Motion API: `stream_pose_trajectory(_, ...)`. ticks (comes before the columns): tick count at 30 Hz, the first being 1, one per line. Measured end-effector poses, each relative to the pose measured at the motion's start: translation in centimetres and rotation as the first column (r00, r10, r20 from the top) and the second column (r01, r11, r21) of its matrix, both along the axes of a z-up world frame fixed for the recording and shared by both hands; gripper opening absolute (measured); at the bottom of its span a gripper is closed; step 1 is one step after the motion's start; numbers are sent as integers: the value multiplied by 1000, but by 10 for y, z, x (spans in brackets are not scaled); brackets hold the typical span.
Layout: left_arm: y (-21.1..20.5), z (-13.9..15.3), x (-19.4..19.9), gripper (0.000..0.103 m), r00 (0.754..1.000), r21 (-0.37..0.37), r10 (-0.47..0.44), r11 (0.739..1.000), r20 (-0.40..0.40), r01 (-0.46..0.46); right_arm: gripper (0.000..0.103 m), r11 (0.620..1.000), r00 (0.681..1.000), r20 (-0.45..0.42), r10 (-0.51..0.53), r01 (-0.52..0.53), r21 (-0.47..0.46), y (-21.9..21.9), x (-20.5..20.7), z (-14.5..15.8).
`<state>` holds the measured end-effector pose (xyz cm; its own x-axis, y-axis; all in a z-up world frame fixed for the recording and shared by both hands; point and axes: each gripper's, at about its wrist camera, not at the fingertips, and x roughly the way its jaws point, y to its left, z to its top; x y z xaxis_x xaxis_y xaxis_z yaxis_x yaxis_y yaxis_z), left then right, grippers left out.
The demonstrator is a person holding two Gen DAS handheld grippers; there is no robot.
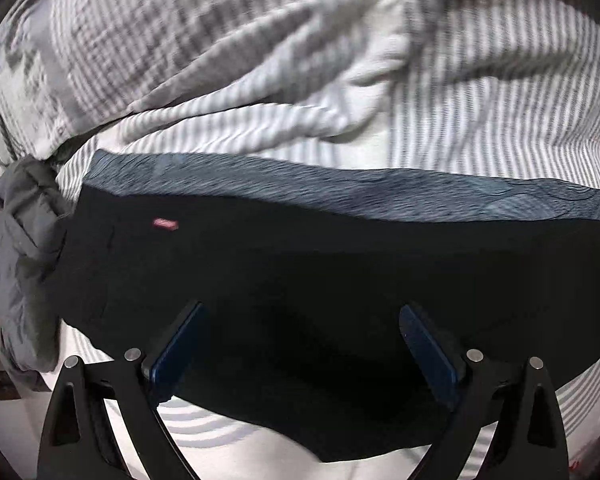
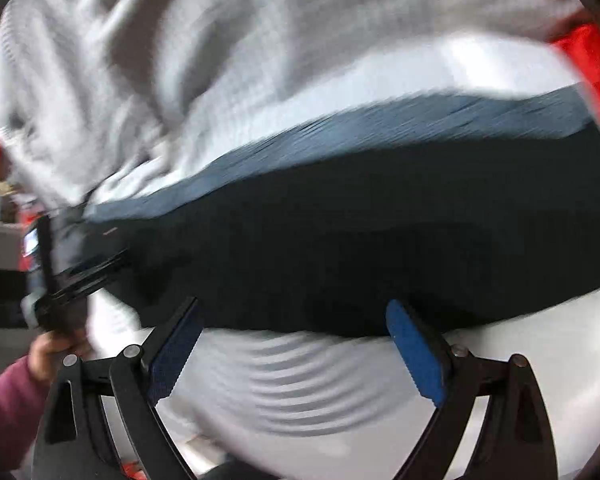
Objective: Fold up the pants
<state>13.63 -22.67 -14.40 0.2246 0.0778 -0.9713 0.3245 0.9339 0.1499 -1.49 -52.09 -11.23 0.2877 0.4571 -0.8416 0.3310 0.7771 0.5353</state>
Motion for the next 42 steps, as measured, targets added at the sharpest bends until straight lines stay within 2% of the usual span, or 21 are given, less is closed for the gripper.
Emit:
stream_pose_trajectory(2, 11, 3, 4, 98, 1000, -3, -9, 1000, 8, 9, 94, 995, 1000, -7, 17, -17, 98, 47, 2, -11)
stream_pose_trajectory(4, 21, 4, 11, 98, 999, -5, -31, 1000, 21, 31, 94, 987, 1000, -12, 26, -24, 158, 85, 2, -19)
stream_pose_trajectory(8, 42, 3, 25, 98, 997, 16, -70, 997, 35, 70, 92, 972, 999, -17, 30, -25, 232, 144, 9, -40)
stream_pose_trajectory(10, 51, 4, 28, 98, 997, 19, -69, 997, 36, 69, 83, 965, 999, -30, 30, -21, 261, 173, 16, -54)
stream_pose_trajectory(16, 75, 4, 33, 98, 996, -1, -71, 997, 50, 71, 68, 968, 998, -58, -5, 19, 252, 214, 32, -81)
stream_pose_trajectory(20, 89, 1, 34, 98, 996, 0, -69, 998, 50, 69, 57, 971, 999, -34, -36, 43, 235, 222, 44, -77)
stream_pose_trajectory(21, 92, 0, 34, 98, 997, 5, -65, 998, 49, 65, 47, 971, 999, -33, -40, 47, 236, 222, 46, -75)
stream_pose_trajectory(22, 94, -1, 34, 98, 997, 8, -61, 998, 48, 61, 31, 973, 998, -35, -44, 51, 226, 224, 52, -76)
stream_pose_trajectory(25, 102, -11, 34, 98, 998, 23, -52, 998, 35, 52, 19, 969, 999, -21, -48, 51, 242, 216, 47, -69)
stream_pose_trajectory(26, 105, -16, 34, 98, 998, 18, -52, 999, 27, 51, 17, 972, 999, -26, -36, 41, 233, 216, 45, -69)
stream_pose_trajectory(28, 111, -19, 33, 98, 999, -22, -37, 999, 37, 38, 7, 975, 999, -52, -10, 22, 222, 218, 37, -77)
stream_pose_trajectory(33, 116, -21, 34, 102, 999, -43, -30, 999, 43, 32, 7, 971, 997, -80, 2, 17, 238, 223, 28, -79)
stream_pose_trajectory(36, 116, -22, 36, 102, 999, -43, -31, 999, 34, 32, 9, 968, 997, -57, 46, -30, 250, 222, 19, -59)
stream_pose_trajectory(37, 116, -22, 37, 102, 999, -42, -28, 999, 30, 30, 13, 970, 997, -44, 59, -47, 239, 220, 16, -49)
stream_pose_trajectory(38, 116, -23, 36, 102, 999, -41, -25, 999, 27, 26, 18, 972, 997, -38, 65, -55, 228, 217, 15, -43)
stream_pose_trajectory(39, 116, -22, 37, 102, 1000, -39, -22, 999, 21, 23, 36, 977, 997, -36, 62, -54, 205, 210, 12, -34)
stream_pose_trajectory(40, 116, -22, 38, 102, 1000, -36, -18, 999, 10, 18, 62, 980, 998, -35, 54, -46, 192, 206, 10, -29)
stream_pose_trajectory(41, 115, -21, 39, 102, 1000, -34, -14, 999, 4, 14, 71, 982, 999, -30, 42, -35, 186, 201, 9, -25)
stream_pose_trajectory(42, 114, -19, 39, 102, 1000, -31, -8, 999, -5, 8, 75, 983, 1000, -20, 23, -19, 182, 193, 5, -20)
